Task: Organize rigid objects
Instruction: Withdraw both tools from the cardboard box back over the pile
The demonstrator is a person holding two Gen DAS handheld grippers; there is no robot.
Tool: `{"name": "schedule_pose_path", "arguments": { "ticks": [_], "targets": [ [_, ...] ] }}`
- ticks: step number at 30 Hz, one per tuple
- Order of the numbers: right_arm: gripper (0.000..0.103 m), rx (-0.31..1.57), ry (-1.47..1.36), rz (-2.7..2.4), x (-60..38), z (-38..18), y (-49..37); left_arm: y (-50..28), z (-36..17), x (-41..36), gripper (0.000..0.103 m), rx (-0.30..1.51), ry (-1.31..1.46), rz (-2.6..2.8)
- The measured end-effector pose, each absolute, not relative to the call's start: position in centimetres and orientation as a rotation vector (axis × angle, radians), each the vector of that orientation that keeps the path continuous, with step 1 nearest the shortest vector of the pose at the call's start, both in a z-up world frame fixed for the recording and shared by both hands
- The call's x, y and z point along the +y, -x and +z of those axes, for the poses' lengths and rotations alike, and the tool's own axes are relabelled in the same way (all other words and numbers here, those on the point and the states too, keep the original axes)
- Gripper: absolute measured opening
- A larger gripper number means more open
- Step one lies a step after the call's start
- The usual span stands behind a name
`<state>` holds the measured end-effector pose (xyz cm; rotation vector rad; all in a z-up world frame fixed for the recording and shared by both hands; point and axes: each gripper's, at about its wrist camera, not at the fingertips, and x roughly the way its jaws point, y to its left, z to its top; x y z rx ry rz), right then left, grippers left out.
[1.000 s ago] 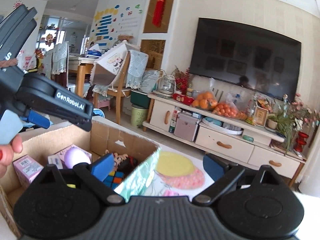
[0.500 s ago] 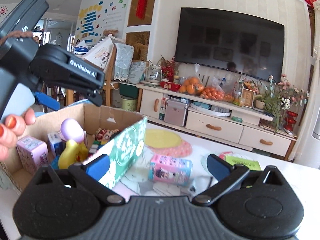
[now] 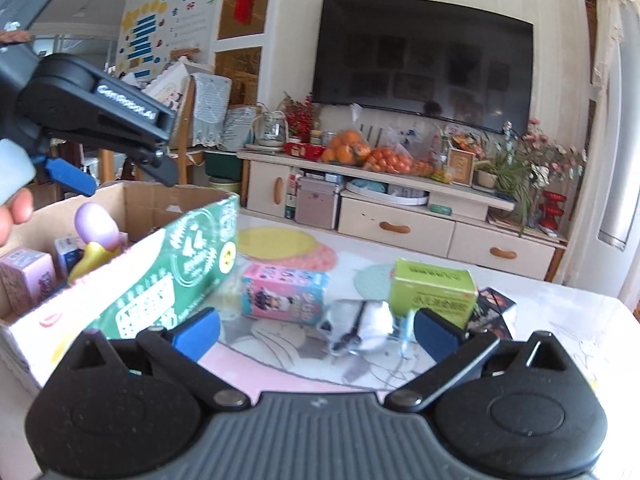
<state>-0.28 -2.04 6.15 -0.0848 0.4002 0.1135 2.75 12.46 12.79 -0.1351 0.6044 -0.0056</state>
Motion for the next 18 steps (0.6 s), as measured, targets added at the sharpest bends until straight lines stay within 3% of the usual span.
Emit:
{"name": "schedule_pose_path", "arguments": {
  "ticks": [18],
  "targets": [
    [0.102,0.430,0.045,-0.047,-10.0,3.9,-2.0,-2.7,11.8,11.3,0.103,0.605,0.035,-0.082]
  ]
}}
